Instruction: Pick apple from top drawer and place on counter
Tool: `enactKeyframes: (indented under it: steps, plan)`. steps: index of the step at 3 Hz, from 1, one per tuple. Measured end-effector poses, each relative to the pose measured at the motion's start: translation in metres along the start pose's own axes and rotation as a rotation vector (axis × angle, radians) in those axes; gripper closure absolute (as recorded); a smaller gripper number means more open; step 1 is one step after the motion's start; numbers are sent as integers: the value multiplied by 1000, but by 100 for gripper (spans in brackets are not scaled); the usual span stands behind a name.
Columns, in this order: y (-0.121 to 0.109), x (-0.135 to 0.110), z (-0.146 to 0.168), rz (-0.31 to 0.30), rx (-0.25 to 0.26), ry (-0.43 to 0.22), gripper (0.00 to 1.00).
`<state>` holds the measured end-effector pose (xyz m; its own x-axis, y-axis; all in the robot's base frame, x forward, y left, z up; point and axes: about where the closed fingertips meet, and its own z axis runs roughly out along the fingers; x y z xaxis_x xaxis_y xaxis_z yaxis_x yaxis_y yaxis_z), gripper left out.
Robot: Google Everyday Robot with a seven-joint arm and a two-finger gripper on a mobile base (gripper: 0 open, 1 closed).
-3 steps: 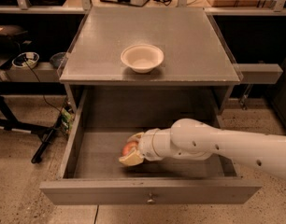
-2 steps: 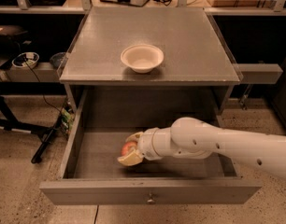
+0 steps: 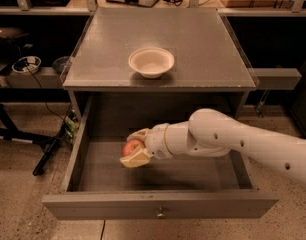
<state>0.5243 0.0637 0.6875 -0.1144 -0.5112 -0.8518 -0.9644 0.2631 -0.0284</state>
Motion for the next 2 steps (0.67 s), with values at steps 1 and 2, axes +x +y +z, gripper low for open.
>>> enactKeyframes:
  steps: [1, 2]
  plan:
    - [8, -46, -30, -35, -73, -94, 100]
    - [13, -81, -58, -78, -94, -122, 100]
